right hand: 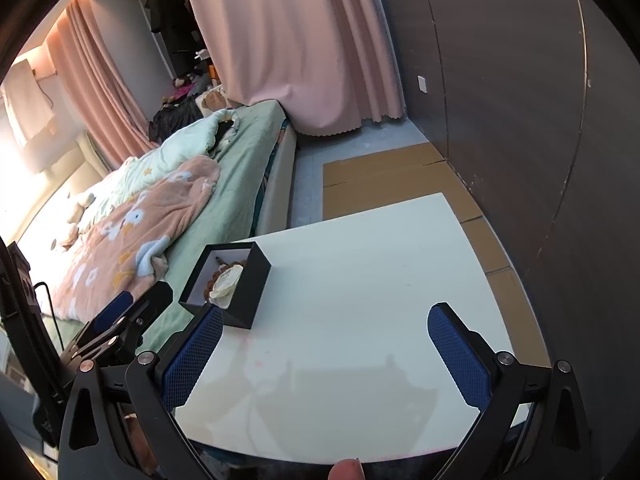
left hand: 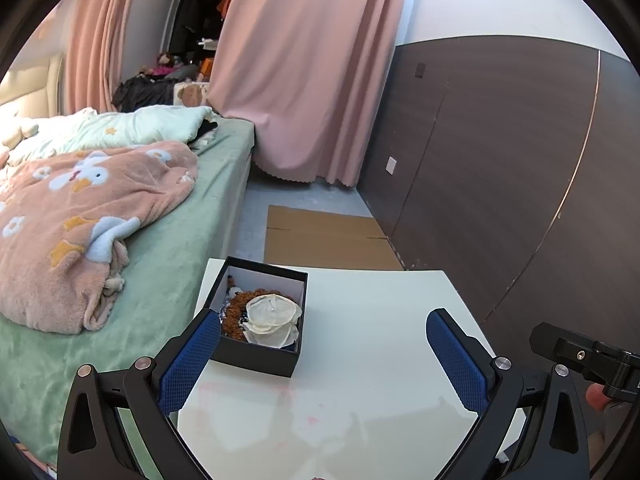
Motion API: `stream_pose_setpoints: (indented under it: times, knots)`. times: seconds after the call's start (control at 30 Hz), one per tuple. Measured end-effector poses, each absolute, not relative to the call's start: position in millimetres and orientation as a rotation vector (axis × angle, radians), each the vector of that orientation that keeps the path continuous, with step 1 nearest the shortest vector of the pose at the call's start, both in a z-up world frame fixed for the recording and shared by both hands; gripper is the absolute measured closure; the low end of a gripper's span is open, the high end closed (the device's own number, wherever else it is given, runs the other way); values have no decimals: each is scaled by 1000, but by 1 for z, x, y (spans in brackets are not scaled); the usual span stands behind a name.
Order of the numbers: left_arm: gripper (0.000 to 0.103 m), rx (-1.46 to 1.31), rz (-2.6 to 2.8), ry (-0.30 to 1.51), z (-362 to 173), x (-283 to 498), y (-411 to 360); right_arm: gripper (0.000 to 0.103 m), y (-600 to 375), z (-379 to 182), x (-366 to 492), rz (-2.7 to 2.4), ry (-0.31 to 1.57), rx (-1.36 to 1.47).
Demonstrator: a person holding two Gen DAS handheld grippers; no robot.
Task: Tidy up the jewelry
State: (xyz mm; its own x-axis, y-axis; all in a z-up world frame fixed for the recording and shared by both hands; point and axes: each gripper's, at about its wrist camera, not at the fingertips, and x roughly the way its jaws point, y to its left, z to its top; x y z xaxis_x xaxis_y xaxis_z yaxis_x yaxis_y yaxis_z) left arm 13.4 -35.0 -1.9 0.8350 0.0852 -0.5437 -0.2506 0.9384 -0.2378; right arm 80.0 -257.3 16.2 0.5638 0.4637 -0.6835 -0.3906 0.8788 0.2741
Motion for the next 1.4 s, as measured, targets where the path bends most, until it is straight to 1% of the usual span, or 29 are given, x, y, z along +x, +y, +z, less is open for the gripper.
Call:
stream_pose_setpoints:
  times: [1.4]
  knots:
    - [1, -310, 176, 560, -5, 14, -34, 0, -262, 15, 84, 490, 843, 99]
